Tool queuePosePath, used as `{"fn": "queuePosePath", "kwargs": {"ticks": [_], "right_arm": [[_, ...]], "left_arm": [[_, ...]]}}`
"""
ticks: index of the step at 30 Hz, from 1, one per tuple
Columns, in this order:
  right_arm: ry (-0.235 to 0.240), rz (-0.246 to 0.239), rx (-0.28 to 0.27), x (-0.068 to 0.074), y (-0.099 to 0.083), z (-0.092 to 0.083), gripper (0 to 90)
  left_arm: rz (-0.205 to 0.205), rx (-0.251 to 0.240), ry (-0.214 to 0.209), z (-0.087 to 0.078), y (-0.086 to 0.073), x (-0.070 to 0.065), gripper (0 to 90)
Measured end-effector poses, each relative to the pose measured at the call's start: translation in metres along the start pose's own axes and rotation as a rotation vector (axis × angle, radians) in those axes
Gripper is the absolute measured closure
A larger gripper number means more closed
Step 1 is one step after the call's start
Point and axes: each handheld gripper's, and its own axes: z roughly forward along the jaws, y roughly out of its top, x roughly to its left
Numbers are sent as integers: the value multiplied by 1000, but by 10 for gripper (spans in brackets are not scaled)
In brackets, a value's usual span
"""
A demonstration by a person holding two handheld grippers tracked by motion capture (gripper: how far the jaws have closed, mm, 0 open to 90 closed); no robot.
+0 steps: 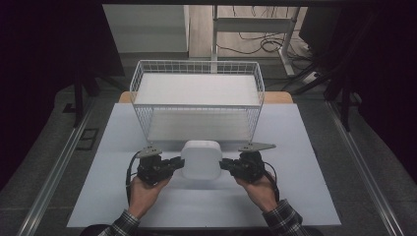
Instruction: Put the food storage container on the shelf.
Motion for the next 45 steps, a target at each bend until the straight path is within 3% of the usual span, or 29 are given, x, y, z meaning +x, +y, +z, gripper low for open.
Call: {"fn": "queuePosePath", "kwargs": {"ticks": [7,18,28,33,39,43,45], "right_arm": [[-36,-24,-23,-17,22,14,777],[-79,-18,-28,-41,44,45,768],[-113,19,-3,-58,42,60,762],[-96,29,-6,-61,44,61,759],[-118,15,-21,-62,50,64,715],[-153,7,-40,-61,54,67,703],[-161,-1,-41,-62,57,70,696]], "left_arm": [[1,-23,35,12,19,14,782],[-29,-30,55,37,33,45,782],[-52,-6,78,58,34,53,780],[-56,-9,84,60,36,56,773],[-21,-4,115,65,43,57,725],[-52,-29,100,69,44,63,686],[-11,-43,139,70,46,62,681]]}}
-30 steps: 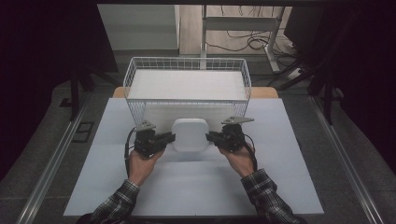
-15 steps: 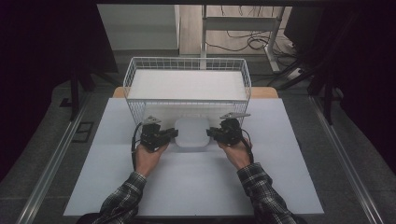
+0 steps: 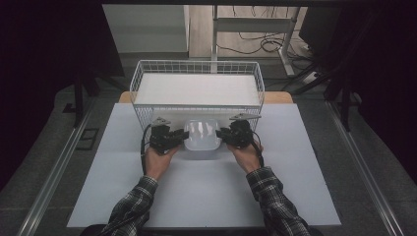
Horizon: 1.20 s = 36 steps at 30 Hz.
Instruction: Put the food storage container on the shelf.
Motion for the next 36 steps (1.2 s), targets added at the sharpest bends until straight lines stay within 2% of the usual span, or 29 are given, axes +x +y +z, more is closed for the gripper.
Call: {"fn": "queuePosePath", "kwargs": {"ticks": [4,6,10,14,17,20,24,25,26,31,36], "right_arm": [[-26,-4,-20,0,3,5,693],[-43,-8,-28,0,5,7,688],[-67,-8,-42,0,8,11,684],[-69,-39,-61,2,9,7,698],[-52,-37,-72,1,10,2,704],[-34,-43,-73,3,9,-2,715],[-13,-55,-72,6,7,-7,745],[9,-58,-72,8,5,-11,774],[9,-58,-72,8,5,-11,774],[51,-64,-70,11,-1,-21,848],[86,-83,-78,17,-6,-27,884]], "left_arm": [[55,-18,61,4,6,-4,685],[68,-24,84,7,8,-4,676],[71,-38,102,10,10,-3,640],[113,-31,93,5,12,-6,593],[101,-33,76,0,10,-8,557],[109,-39,61,-6,5,-12,515],[109,-49,37,-14,1,-14,423],[118,-52,20,-19,-2,-17,396],[118,-52,20,-19,-2,-17,373],[132,-56,-39,-37,-14,-24,258],[140,-57,-52,-50,-24,-31,171]]}}
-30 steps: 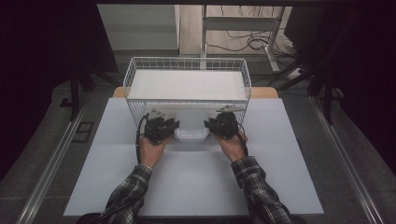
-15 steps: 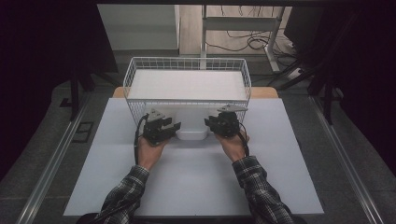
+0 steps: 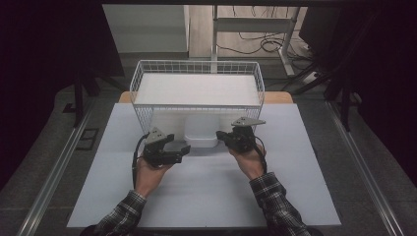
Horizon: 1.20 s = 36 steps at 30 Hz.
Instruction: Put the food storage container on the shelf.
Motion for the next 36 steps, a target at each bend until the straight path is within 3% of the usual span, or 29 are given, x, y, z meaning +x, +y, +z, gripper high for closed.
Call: {"fn": "queuePosePath", "kwargs": {"ticks": [5,7,11,21,36], "right_arm": [[5,-18,6,7,0,-2,887],[18,-27,16,13,-1,-5,887],[40,-51,39,20,-5,-6,885],[69,-107,101,30,-15,3,884],[61,-107,132,33,-20,27,884]], "left_arm": [[2,2,-19,-11,-9,-8,120],[21,19,-32,-16,-16,-14,84],[73,54,-6,-22,-27,-25,49],[164,55,27,-42,-56,-41,23],[140,52,24,-61,-73,-45,27]]}}
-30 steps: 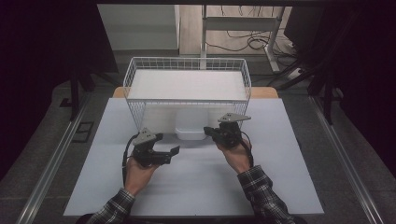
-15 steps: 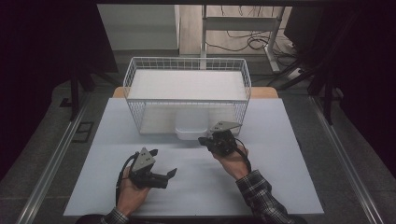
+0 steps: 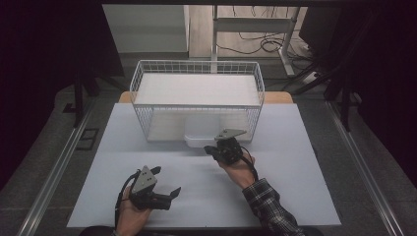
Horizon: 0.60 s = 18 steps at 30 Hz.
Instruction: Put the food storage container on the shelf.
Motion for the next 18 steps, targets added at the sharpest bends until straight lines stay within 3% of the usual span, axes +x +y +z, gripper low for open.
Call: {"fn": "queuePosePath", "kwargs": {"ticks": [8,18], "right_arm": [[-24,33,26,-11,0,24,884],[-42,18,22,-16,11,35,885]], "left_arm": [[-9,4,-7,-4,-3,1,28],[-18,5,-27,-3,-4,1,28]]}}
